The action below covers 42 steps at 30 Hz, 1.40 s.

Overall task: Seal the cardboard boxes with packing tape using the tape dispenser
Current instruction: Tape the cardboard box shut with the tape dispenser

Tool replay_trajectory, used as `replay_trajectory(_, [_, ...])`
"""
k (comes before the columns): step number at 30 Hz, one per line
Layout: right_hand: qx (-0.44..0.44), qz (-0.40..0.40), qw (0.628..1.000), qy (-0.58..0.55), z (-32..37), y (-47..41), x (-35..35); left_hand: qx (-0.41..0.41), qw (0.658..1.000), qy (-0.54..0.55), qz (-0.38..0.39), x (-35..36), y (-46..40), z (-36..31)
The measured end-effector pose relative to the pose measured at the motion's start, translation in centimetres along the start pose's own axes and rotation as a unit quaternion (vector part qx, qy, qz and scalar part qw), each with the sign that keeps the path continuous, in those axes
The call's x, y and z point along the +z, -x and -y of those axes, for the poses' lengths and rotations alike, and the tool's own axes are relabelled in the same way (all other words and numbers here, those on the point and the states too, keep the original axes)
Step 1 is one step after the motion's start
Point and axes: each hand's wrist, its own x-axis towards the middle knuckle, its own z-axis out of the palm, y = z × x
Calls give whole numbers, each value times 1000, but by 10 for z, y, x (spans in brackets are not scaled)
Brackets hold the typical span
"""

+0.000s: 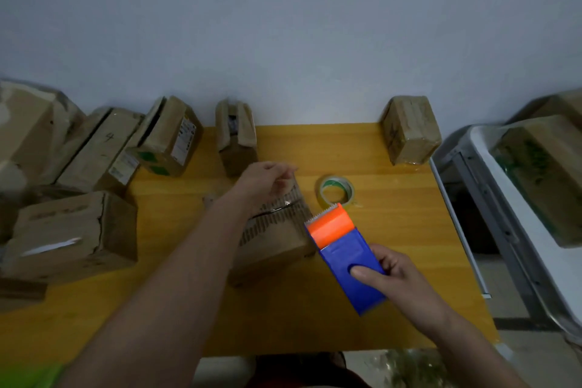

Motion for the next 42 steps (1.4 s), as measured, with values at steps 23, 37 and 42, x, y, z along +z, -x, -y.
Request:
replay_trajectory(23, [-46,-6,999,23,9,-14,-17,-17,978,31,206,17,32,15])
replay_trajectory(37, [-28,-1,999,32,8,-14,-22,2,986,94,141,22,31,16])
replay_trajectory(42, [-10,-7,999,37,13,-13,-19,-18,984,126,126,23,33,16])
